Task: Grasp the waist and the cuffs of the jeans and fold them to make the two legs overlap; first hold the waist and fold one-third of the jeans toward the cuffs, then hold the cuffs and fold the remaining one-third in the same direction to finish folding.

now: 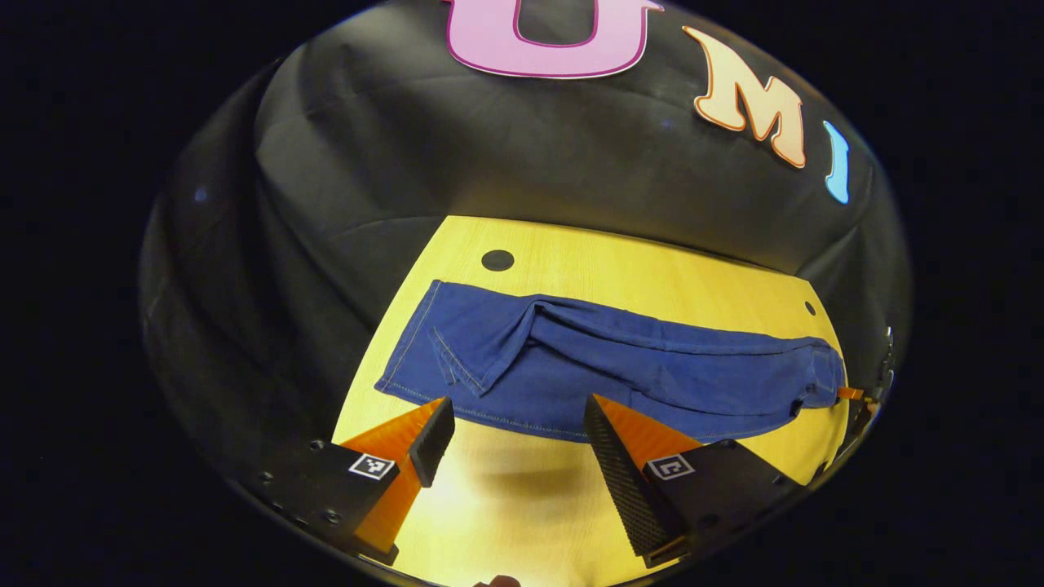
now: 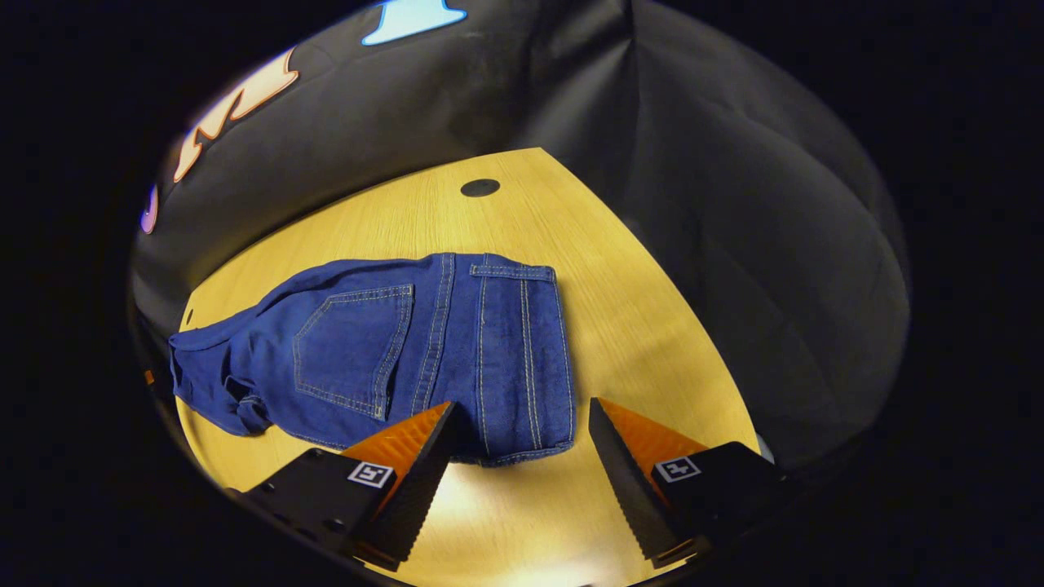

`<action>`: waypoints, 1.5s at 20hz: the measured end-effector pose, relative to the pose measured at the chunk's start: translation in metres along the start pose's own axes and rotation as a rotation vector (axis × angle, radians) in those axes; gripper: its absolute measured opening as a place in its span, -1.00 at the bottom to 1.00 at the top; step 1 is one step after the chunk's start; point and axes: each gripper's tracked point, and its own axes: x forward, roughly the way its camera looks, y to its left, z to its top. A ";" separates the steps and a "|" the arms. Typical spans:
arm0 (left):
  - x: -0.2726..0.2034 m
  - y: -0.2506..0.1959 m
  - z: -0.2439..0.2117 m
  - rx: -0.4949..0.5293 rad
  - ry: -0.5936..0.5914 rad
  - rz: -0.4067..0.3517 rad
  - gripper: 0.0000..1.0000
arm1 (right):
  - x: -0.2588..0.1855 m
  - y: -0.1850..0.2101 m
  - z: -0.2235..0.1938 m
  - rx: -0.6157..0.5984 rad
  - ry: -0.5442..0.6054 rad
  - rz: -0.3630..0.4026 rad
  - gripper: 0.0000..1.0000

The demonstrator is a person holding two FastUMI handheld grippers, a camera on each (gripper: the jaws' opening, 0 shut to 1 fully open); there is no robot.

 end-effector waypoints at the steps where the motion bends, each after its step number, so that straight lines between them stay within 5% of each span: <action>1: 0.002 0.000 0.000 -0.007 -0.009 0.006 0.92 | 0.002 0.002 -0.001 0.009 0.008 0.018 0.96; 2: 0.002 0.000 0.001 -0.016 -0.016 0.010 0.92 | 0.004 0.005 -0.003 0.021 0.015 0.036 0.99; 5: 0.004 0.003 -0.001 -0.042 -0.027 0.019 0.92 | 0.013 0.009 -0.004 0.021 0.005 0.068 0.56; 6: 0.004 0.003 0.000 -0.047 -0.034 0.022 0.92 | 0.013 0.013 -0.010 0.025 0.027 0.086 0.60; 8: 0.004 0.000 0.000 -0.065 -0.034 0.017 0.92 | 0.011 0.020 -0.009 0.030 0.019 0.112 0.38; 9: 0.003 0.000 0.000 -0.075 -0.035 0.009 0.92 | 0.010 0.022 -0.006 0.031 0.005 0.118 0.04; 18: 0.006 -0.012 0.000 -0.087 -0.029 -0.073 0.92 | 0.000 0.027 0.000 0.026 -0.029 0.030 -0.93; 30: 0.029 0.036 0.015 -0.041 0.003 -0.246 0.92 | -0.120 0.077 0.052 0.008 -0.213 -0.128 -0.94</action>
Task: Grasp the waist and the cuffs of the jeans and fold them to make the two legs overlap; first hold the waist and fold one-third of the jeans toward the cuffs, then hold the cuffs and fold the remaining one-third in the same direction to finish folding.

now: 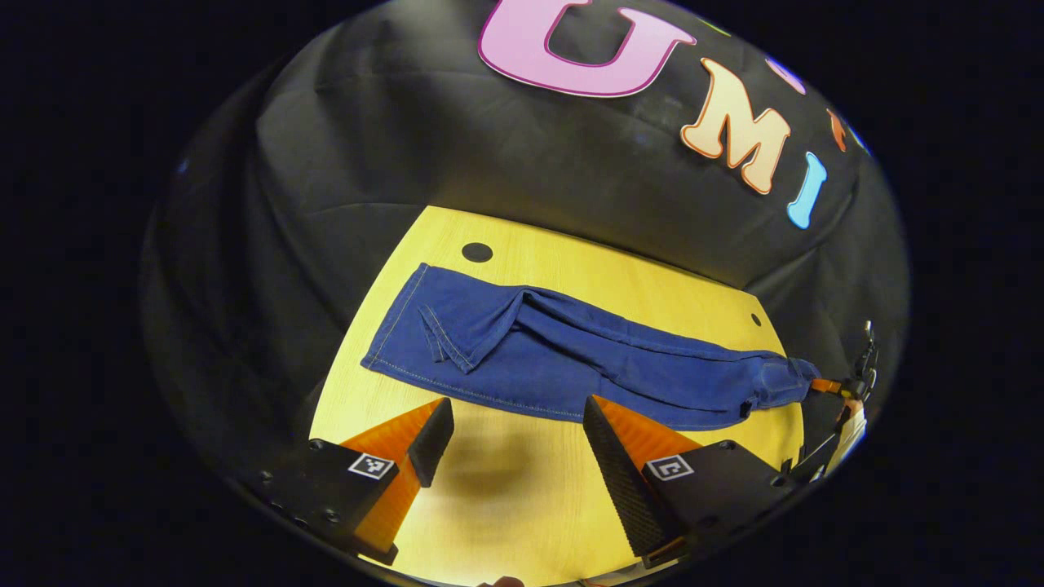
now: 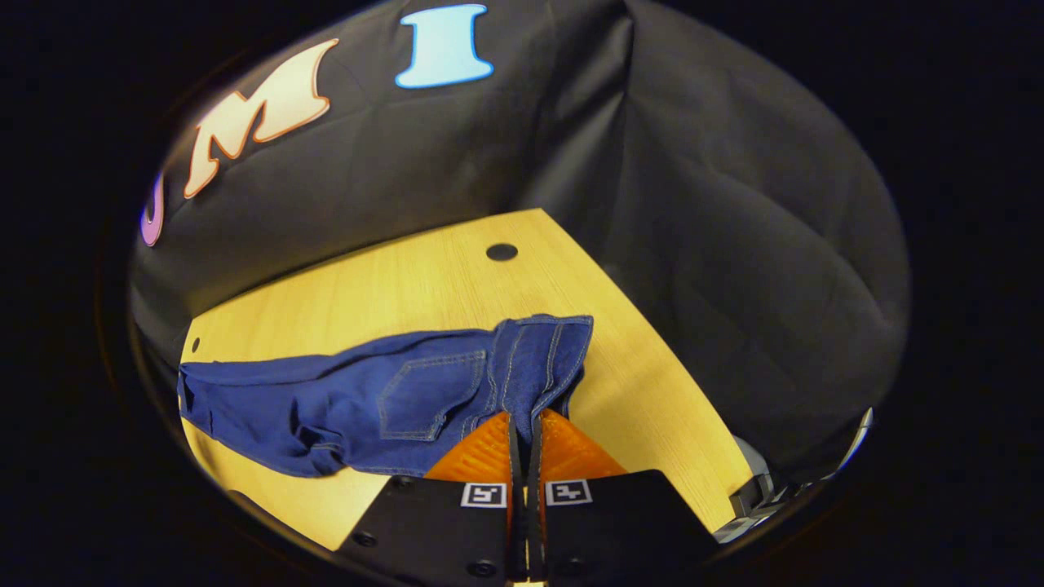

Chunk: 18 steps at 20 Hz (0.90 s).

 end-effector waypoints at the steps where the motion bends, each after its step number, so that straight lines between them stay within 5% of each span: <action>1: 0.000 0.002 0.002 0.014 -0.004 -0.019 0.92 | -0.009 0.010 0.005 -0.008 -0.020 -0.002 -0.94; 9: 0.010 0.006 0.005 0.075 -0.004 -0.138 0.93 | -0.087 0.102 0.033 -0.033 -0.167 0.027 -1.00; 18: 0.013 0.034 -0.003 0.051 0.002 -0.133 0.93 | -0.122 0.278 0.016 -0.085 -0.264 0.252 -0.94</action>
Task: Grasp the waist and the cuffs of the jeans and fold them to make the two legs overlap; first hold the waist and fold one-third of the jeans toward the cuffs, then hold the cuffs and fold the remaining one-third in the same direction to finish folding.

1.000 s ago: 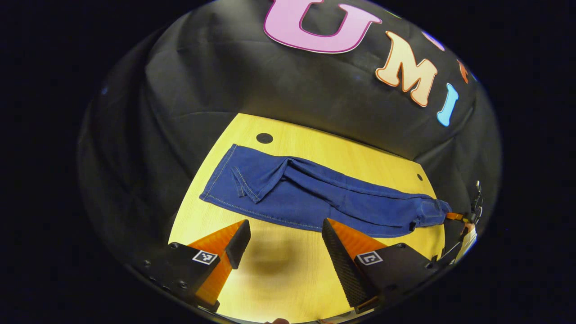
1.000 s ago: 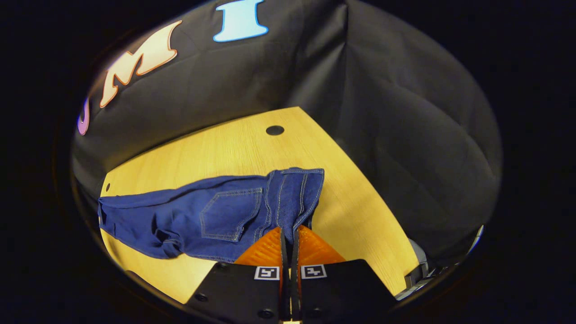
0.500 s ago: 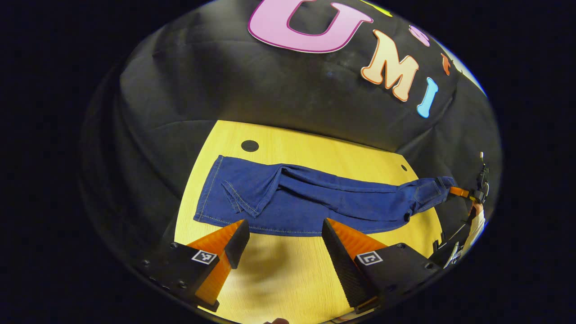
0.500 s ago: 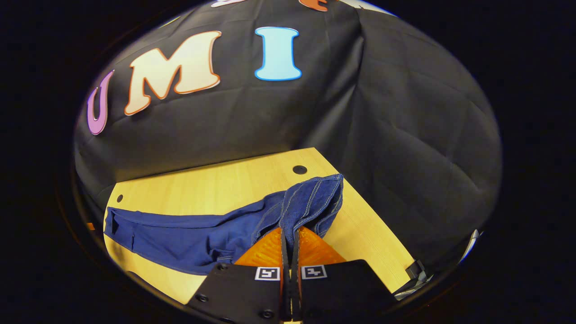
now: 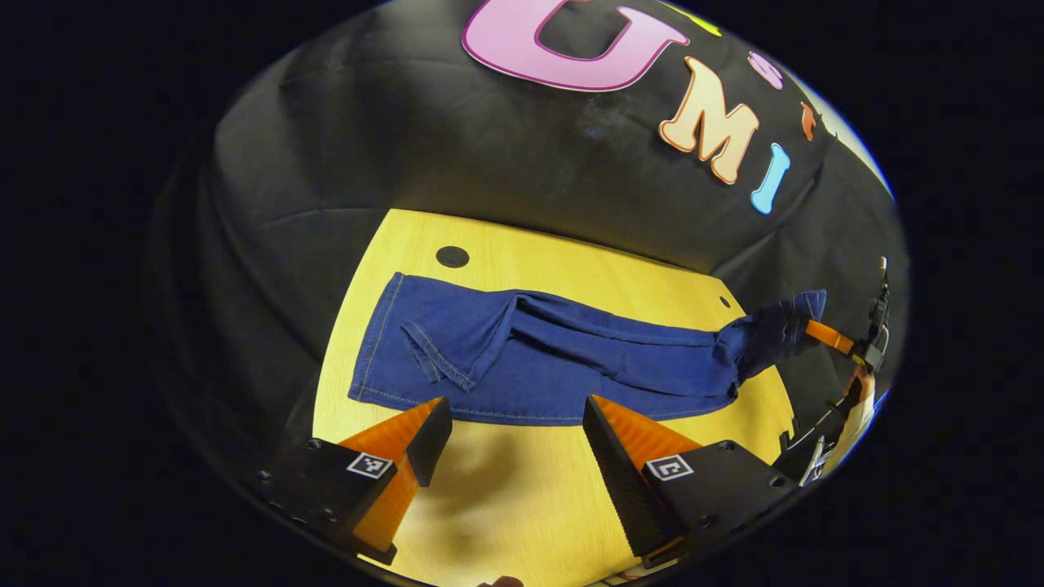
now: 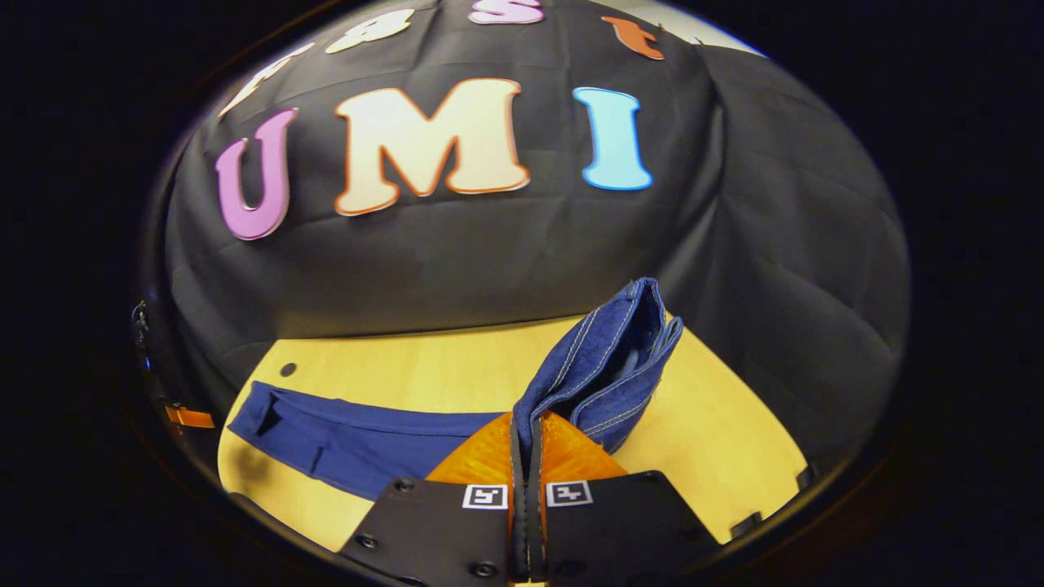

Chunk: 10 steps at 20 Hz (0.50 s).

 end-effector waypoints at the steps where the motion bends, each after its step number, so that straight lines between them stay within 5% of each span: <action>1: -0.001 0.005 0.000 -0.002 -0.002 0.008 0.94 | 0.002 0.021 -0.006 -0.003 0.001 0.037 -0.94; 6: -0.004 0.027 -0.004 -0.019 -0.009 0.045 0.94 | 0.021 0.106 -0.053 -0.026 0.072 0.188 -0.94; 10: -0.002 0.039 -0.006 -0.033 -0.007 0.072 0.94 | 0.046 0.136 -0.101 -0.033 0.161 0.246 -0.94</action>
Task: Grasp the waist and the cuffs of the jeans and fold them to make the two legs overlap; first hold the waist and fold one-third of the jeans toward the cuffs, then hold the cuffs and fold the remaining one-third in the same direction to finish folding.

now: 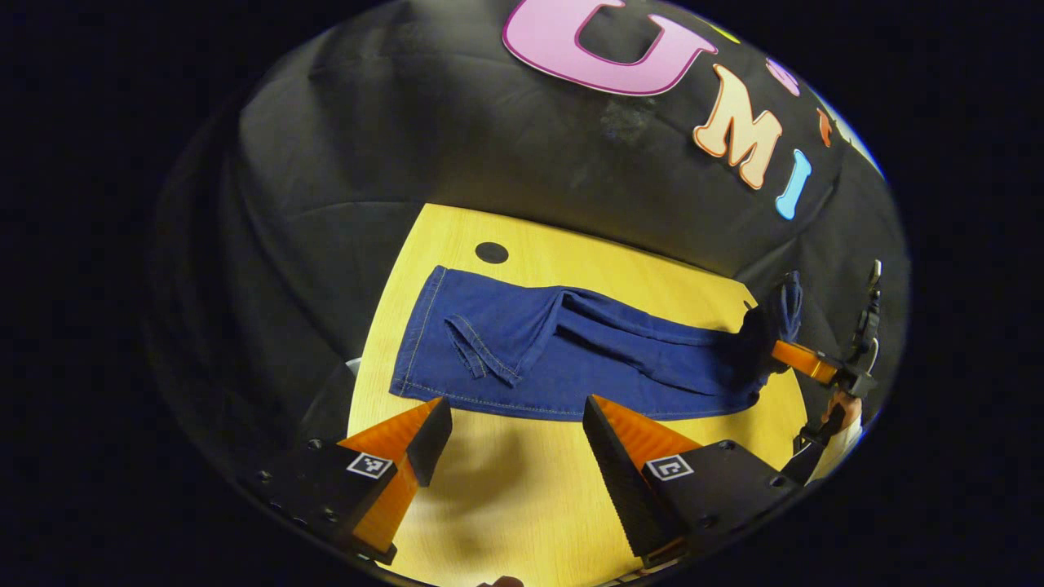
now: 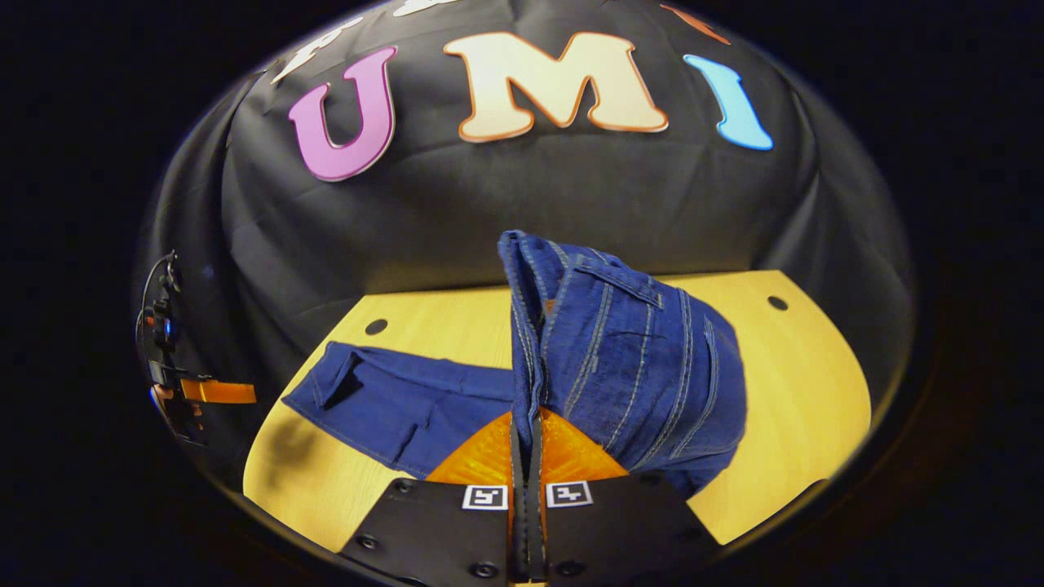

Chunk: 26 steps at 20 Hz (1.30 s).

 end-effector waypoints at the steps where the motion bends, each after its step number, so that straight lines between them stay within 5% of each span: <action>1: 0.001 0.002 0.000 -0.002 -0.002 0.005 0.94 | 0.007 0.005 -0.009 -0.001 0.018 0.006 -0.94; 8: 0.009 0.013 0.010 0.062 -0.012 0.038 0.93 | 0.045 -0.003 -0.047 0.006 0.119 0.013 -0.93; 12: 0.019 0.033 0.017 0.116 0.005 0.079 0.93 | 0.046 0.004 -0.044 0.011 0.091 0.051 -0.67; 13: 0.021 0.036 0.019 0.121 0.006 0.086 0.93 | 0.046 0.004 -0.042 0.014 0.081 0.058 -0.30; 14: 0.023 0.040 0.020 0.124 0.010 0.093 0.93 | 0.045 0.001 -0.041 0.022 0.078 0.058 -0.39; 17: 0.036 0.049 0.017 0.119 0.027 0.105 0.92 | 0.035 -0.023 -0.028 0.015 0.034 0.008 0.87; 18: 0.041 0.051 0.015 0.109 0.035 0.104 0.93 | 0.029 -0.033 -0.021 0.023 0.011 -0.010 1.00; 21: 0.059 0.067 0.002 0.085 0.078 0.140 0.92 | 0.003 -0.069 0.001 0.065 -0.073 -0.074 0.87; 26: 0.079 0.081 -0.013 0.047 0.129 0.182 0.93 | -0.047 -0.144 0.016 0.046 -0.143 -0.228 0.97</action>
